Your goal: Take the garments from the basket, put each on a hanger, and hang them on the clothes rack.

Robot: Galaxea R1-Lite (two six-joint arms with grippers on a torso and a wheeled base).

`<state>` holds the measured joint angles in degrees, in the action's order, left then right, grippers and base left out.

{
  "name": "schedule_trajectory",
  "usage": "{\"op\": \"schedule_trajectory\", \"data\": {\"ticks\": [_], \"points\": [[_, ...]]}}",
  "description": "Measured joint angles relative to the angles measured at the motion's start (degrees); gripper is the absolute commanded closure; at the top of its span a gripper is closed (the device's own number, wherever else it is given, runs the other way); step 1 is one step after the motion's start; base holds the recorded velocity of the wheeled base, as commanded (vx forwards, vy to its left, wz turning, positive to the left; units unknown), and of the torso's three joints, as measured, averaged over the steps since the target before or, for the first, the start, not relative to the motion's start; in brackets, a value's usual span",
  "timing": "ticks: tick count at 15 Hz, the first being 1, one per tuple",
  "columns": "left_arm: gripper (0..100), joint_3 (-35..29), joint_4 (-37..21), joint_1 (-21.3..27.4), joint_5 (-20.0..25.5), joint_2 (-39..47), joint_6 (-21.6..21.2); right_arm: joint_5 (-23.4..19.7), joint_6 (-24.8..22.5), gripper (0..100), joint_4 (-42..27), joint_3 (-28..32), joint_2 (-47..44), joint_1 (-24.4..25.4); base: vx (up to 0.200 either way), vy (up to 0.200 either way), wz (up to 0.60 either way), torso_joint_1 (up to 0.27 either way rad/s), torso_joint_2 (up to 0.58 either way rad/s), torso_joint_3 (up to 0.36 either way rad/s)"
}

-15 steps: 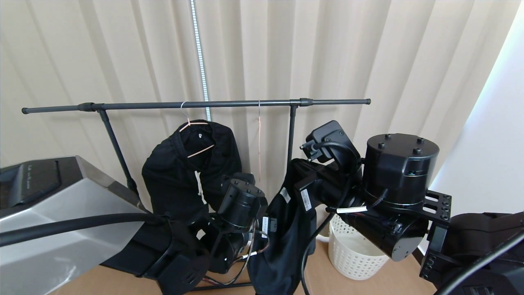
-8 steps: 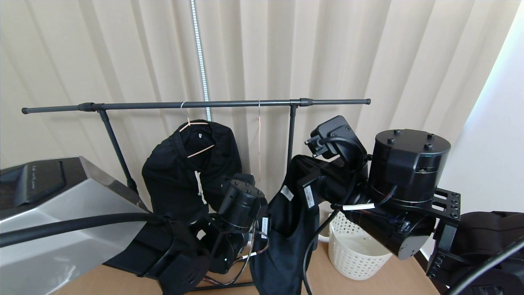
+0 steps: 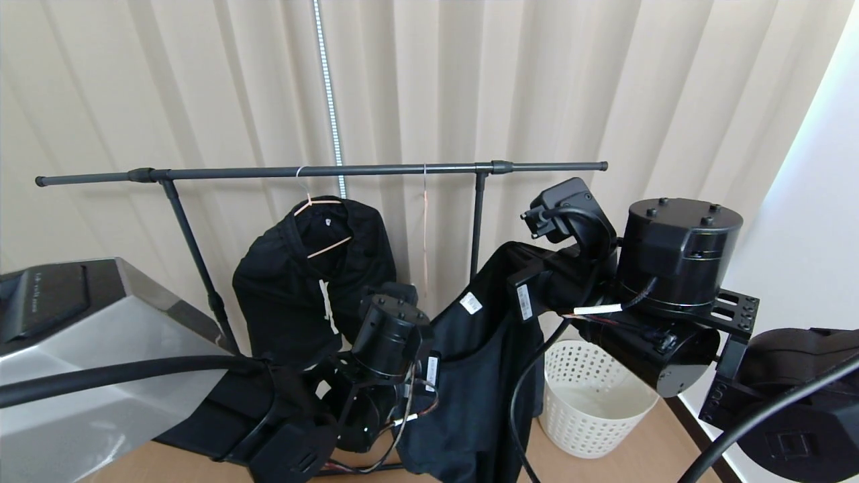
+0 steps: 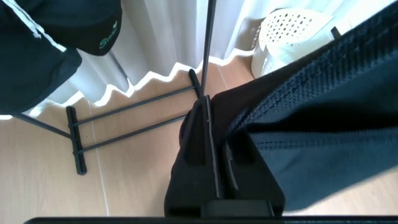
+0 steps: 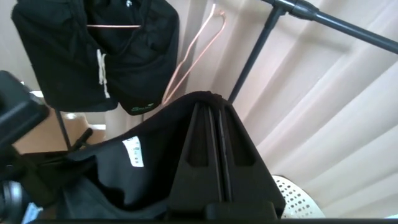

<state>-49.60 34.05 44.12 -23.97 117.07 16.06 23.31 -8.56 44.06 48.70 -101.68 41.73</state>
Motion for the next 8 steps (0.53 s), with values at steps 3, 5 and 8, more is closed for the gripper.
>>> {"op": "schedule_trajectory", "data": {"ticks": [3, 5, 8], "points": [[100, 0.3, -0.1, -0.6, 0.2, -3.3, -1.0, -0.1, -4.0, 100, -0.1, -1.7, 0.0, -1.2, 0.0, 0.0, 0.0, 0.0, 0.0, 0.0], [100, 0.5, -0.8, -1.7, 1.3, -6.0, -1.5, -0.5, -8.4, 100, 0.0, -3.9, 0.0, -1.7, 0.0, 0.0, 0.0, 0.0, 0.0, 0.0], [100, 0.3, -5.7, -3.4, 3.1, -9.2, -1.7, -0.6, -12.5, 100, 0.0, -6.4, -0.1, -1.9, 0.0, 0.0, 0.0, 0.0, 0.0, 0.0]]}}
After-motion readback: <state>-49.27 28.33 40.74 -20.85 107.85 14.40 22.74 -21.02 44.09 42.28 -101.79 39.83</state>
